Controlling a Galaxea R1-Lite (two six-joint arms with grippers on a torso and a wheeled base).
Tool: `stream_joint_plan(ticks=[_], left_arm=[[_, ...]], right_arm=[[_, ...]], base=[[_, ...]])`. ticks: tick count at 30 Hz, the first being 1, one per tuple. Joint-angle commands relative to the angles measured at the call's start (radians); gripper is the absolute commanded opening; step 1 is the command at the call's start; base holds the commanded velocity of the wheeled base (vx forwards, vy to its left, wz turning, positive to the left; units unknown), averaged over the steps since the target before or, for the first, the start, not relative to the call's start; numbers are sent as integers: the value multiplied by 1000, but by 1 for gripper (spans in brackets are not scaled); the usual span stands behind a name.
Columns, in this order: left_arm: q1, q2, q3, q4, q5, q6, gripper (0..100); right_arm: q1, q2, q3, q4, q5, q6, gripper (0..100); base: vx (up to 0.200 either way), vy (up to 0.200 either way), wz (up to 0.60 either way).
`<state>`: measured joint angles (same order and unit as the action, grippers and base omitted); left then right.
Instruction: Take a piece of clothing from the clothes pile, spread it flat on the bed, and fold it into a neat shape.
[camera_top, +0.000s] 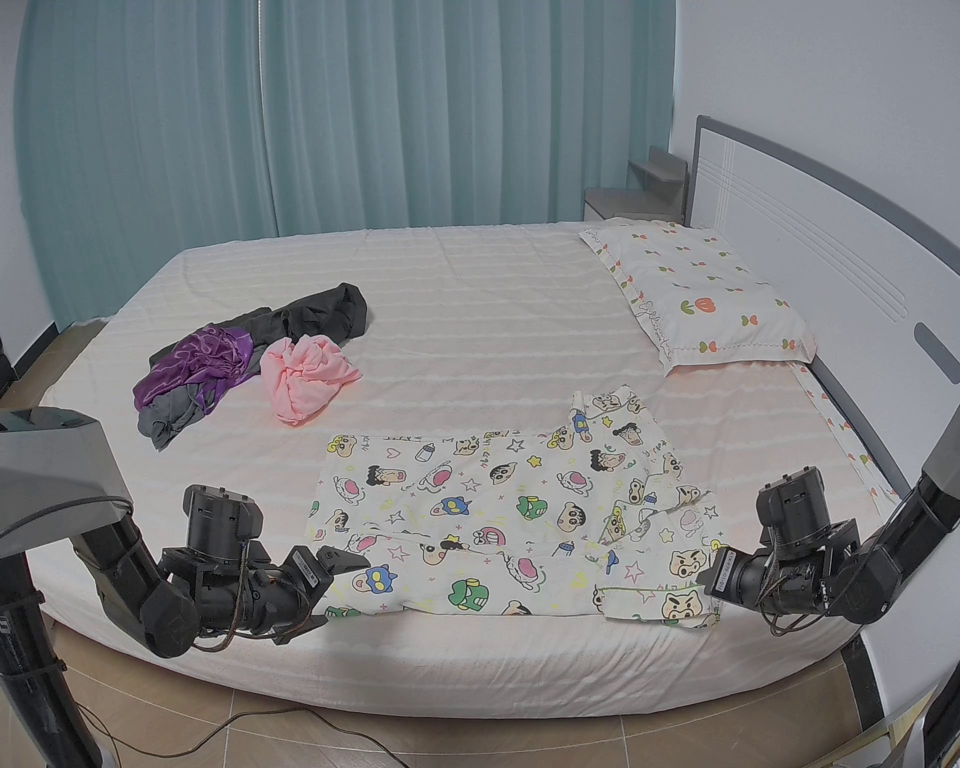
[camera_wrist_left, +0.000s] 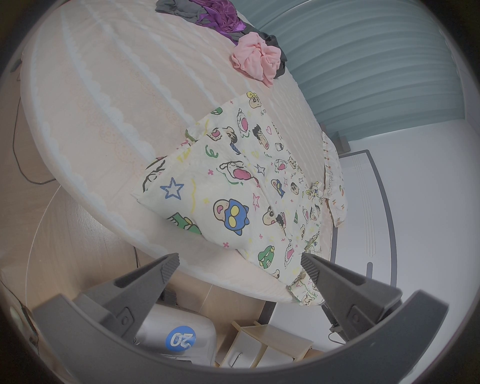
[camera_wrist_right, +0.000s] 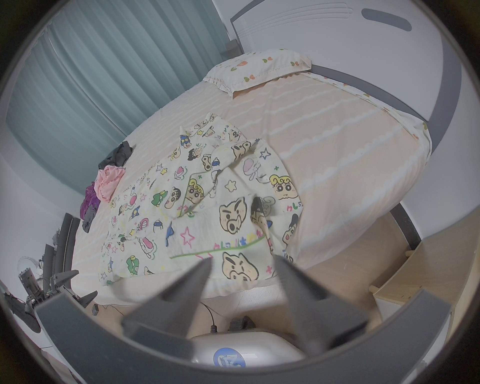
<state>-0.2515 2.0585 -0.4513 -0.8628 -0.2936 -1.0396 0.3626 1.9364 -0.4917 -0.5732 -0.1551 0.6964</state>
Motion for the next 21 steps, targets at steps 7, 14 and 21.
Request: stream_joint_plan(ticks=[7,14,21], left_arm=[[0,-5,2,1,-10,21,100],[12,-8,5,1,-1,4,100],[23,-6,31,-45,-10,10,100]], right_arm=[[62,-116,-2,-13,9,158,100],[125,-162,48,-40,3,218,100],[122,-191,90,-109,8,218,100]], base=[[0,0,0],[0,0,0],[171,0,0]])
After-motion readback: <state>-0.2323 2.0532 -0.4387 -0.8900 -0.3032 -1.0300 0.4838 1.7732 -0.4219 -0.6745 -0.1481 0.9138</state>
